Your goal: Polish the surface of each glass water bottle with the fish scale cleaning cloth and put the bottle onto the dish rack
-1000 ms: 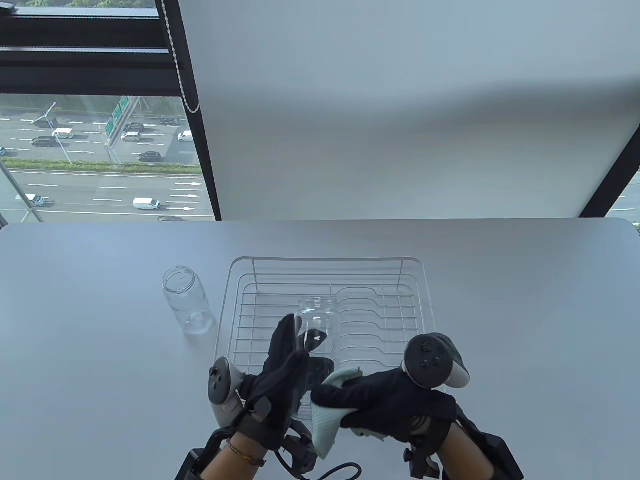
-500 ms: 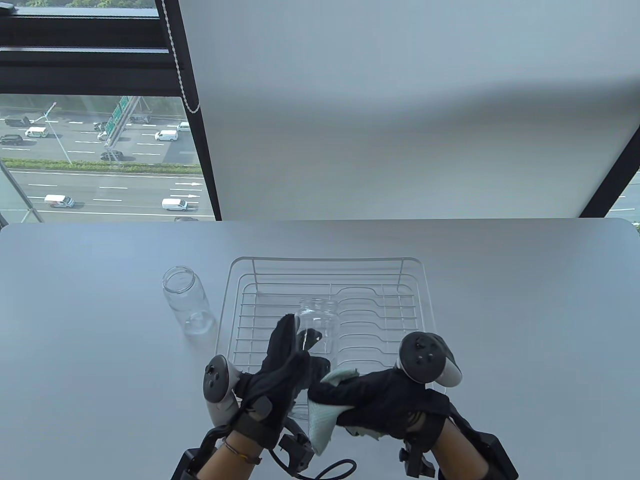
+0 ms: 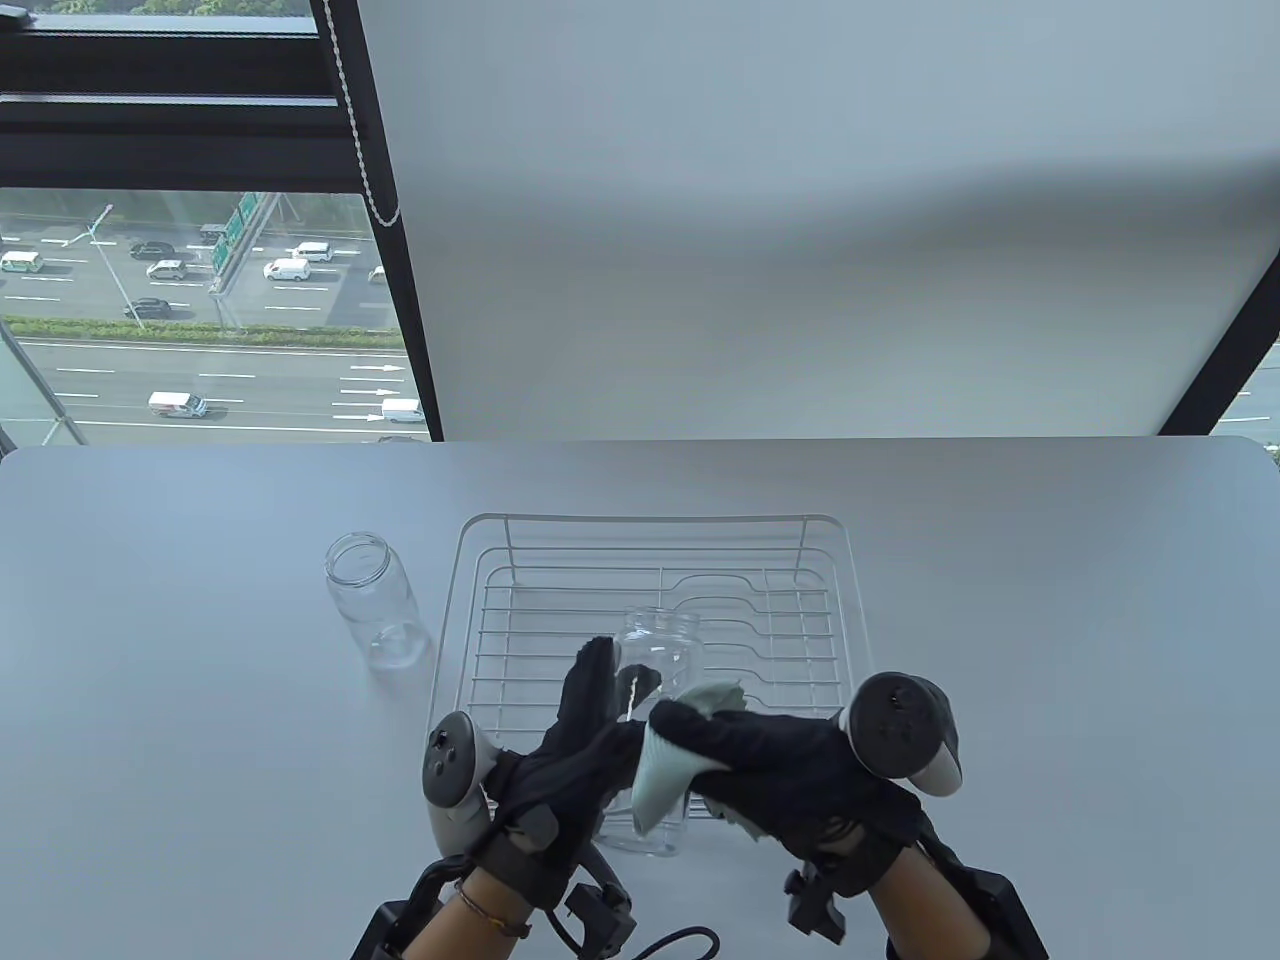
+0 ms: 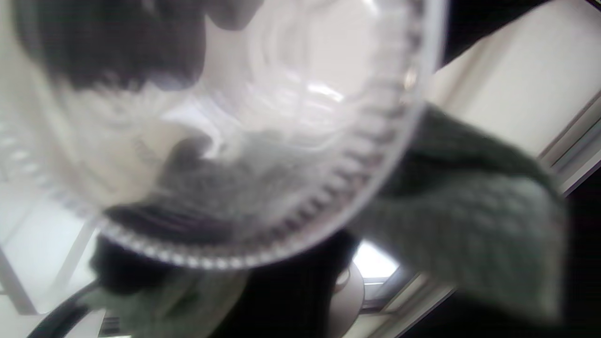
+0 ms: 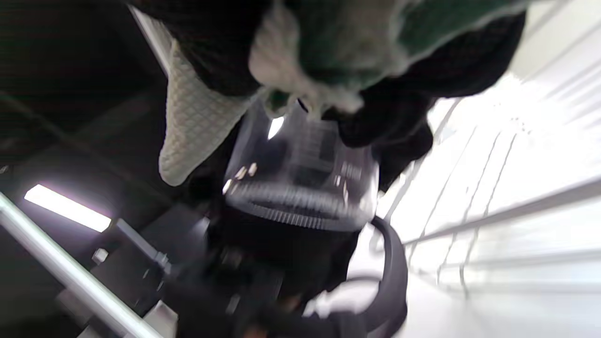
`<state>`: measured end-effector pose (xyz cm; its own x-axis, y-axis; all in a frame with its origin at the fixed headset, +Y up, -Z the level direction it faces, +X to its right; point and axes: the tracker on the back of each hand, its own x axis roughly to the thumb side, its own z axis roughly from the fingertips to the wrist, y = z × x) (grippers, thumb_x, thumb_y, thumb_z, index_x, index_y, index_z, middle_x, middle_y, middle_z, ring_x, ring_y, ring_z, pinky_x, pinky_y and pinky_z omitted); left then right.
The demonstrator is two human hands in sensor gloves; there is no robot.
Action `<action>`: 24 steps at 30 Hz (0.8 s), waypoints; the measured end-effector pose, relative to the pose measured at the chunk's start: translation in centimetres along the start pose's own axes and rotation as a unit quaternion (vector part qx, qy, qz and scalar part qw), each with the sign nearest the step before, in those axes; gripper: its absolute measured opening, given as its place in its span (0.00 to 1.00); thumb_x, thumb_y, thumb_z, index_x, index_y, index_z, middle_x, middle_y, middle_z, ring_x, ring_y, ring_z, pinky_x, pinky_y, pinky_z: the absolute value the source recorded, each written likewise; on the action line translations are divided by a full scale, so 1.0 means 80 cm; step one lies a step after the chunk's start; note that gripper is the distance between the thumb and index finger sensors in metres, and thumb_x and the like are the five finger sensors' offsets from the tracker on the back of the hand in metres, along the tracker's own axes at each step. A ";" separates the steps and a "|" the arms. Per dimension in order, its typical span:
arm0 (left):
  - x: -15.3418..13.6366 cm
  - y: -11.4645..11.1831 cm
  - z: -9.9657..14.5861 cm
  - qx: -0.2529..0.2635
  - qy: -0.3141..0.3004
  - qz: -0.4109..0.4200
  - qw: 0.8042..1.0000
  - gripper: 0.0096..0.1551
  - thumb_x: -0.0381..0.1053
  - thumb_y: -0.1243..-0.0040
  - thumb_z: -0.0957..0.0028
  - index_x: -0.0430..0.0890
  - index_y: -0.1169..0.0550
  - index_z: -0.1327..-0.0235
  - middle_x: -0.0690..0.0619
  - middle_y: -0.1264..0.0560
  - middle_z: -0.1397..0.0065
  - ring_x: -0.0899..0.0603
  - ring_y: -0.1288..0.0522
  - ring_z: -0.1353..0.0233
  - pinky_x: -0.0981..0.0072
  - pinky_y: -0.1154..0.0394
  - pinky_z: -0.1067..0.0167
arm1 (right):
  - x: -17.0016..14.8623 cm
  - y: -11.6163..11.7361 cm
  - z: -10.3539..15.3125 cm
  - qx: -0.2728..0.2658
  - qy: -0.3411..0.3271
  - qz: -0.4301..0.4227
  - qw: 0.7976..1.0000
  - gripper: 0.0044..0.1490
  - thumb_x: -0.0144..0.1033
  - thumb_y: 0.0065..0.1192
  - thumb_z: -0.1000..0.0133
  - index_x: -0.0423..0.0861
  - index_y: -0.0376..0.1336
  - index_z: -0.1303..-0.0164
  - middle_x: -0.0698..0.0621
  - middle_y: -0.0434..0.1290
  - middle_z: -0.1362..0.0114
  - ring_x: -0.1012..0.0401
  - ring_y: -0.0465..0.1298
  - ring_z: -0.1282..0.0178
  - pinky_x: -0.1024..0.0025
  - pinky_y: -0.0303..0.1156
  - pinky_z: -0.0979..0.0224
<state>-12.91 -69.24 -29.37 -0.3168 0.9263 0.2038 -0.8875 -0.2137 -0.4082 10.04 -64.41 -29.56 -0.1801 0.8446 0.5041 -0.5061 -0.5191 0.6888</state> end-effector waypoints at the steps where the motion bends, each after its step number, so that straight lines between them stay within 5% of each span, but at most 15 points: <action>1: 0.001 0.002 0.000 -0.008 -0.006 -0.002 1.000 0.55 0.64 0.42 0.43 0.44 0.57 0.19 0.31 0.50 0.19 0.21 0.29 0.33 0.33 0.24 0.41 | 0.001 0.010 -0.006 0.079 0.018 -0.022 0.996 0.31 0.47 0.67 0.40 0.70 0.59 0.27 0.40 0.76 0.45 0.52 0.82 0.55 0.57 0.80 0.52; 2: 0.002 0.002 0.000 -0.011 -0.009 -0.011 1.000 0.54 0.64 0.42 0.43 0.45 0.57 0.19 0.31 0.49 0.19 0.21 0.28 0.33 0.33 0.24 0.41 | 0.002 0.014 -0.008 0.097 0.020 -0.035 0.994 0.31 0.46 0.67 0.40 0.68 0.60 0.27 0.39 0.77 0.45 0.51 0.83 0.55 0.56 0.80 0.52; 5: 0.003 0.002 0.002 -0.025 0.007 -0.015 1.000 0.54 0.65 0.42 0.42 0.47 0.57 0.18 0.32 0.48 0.19 0.22 0.27 0.34 0.34 0.23 0.43 | 0.006 0.005 -0.005 0.025 0.004 -0.002 1.000 0.31 0.46 0.67 0.41 0.67 0.61 0.27 0.40 0.79 0.48 0.51 0.83 0.57 0.56 0.80 0.53; 7: 0.002 0.002 0.001 -0.025 0.010 -0.027 0.999 0.54 0.66 0.42 0.43 0.47 0.56 0.18 0.33 0.48 0.18 0.22 0.26 0.34 0.35 0.22 0.44 | 0.007 -0.010 0.005 -0.091 0.000 0.028 0.995 0.31 0.46 0.67 0.40 0.67 0.60 0.26 0.40 0.78 0.47 0.51 0.83 0.56 0.57 0.80 0.53; 9: 0.000 -0.003 0.000 -0.037 0.014 -0.022 0.999 0.54 0.66 0.42 0.43 0.47 0.56 0.18 0.34 0.47 0.18 0.22 0.26 0.34 0.35 0.22 0.44 | 0.005 -0.020 0.022 -0.268 0.012 0.080 0.960 0.31 0.48 0.65 0.40 0.69 0.58 0.25 0.41 0.77 0.44 0.52 0.82 0.54 0.57 0.80 0.51; 10: -0.001 -0.006 0.000 -0.040 0.016 -0.019 0.999 0.54 0.66 0.42 0.43 0.47 0.56 0.18 0.34 0.47 0.18 0.23 0.26 0.34 0.36 0.22 0.44 | 0.003 -0.020 0.025 -0.312 0.019 0.091 0.946 0.32 0.49 0.64 0.40 0.70 0.58 0.25 0.43 0.77 0.44 0.53 0.83 0.53 0.59 0.80 0.50; 13: -0.004 -0.005 0.000 -0.020 0.015 -0.012 1.000 0.54 0.66 0.41 0.43 0.46 0.56 0.19 0.33 0.47 0.18 0.22 0.25 0.35 0.36 0.22 0.44 | -0.001 -0.016 0.020 -0.258 0.017 0.057 0.964 0.32 0.49 0.64 0.40 0.71 0.57 0.26 0.42 0.76 0.44 0.54 0.82 0.54 0.59 0.80 0.51; 16: -0.004 0.006 -0.001 -0.002 0.019 0.010 1.000 0.55 0.66 0.42 0.42 0.46 0.58 0.19 0.32 0.48 0.19 0.22 0.26 0.35 0.35 0.22 0.45 | -0.004 0.001 -0.003 0.001 0.001 -0.010 1.000 0.31 0.48 0.66 0.40 0.70 0.59 0.27 0.40 0.76 0.45 0.52 0.82 0.55 0.58 0.80 0.52; 18: -0.003 0.008 -0.001 -0.008 0.017 0.007 1.000 0.55 0.66 0.42 0.42 0.45 0.57 0.19 0.32 0.47 0.19 0.21 0.26 0.35 0.34 0.22 0.45 | -0.005 0.011 -0.011 0.076 0.005 -0.061 0.995 0.31 0.46 0.67 0.40 0.69 0.59 0.26 0.38 0.76 0.44 0.50 0.82 0.53 0.55 0.79 0.51; 21: -0.004 0.008 0.001 -0.003 0.023 0.008 1.000 0.55 0.66 0.43 0.42 0.44 0.58 0.20 0.32 0.48 0.19 0.21 0.26 0.35 0.34 0.22 0.44 | -0.005 -0.002 -0.005 0.004 0.006 -0.021 1.000 0.31 0.46 0.67 0.40 0.69 0.60 0.26 0.39 0.77 0.44 0.50 0.82 0.53 0.55 0.79 0.50; 24: -0.009 0.005 0.000 -0.028 0.038 0.004 0.999 0.56 0.66 0.43 0.42 0.44 0.59 0.20 0.31 0.49 0.19 0.21 0.27 0.35 0.34 0.23 0.44 | -0.008 -0.020 0.010 -0.201 0.026 0.042 0.978 0.32 0.47 0.65 0.40 0.69 0.58 0.25 0.40 0.76 0.42 0.50 0.82 0.52 0.56 0.79 0.49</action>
<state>-13.02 -70.02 -29.70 -0.2950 0.9461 0.1340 -0.8649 -0.2047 -0.4583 11.65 -64.25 -30.54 -0.2724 0.8122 0.5159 -0.7767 -0.5020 0.3803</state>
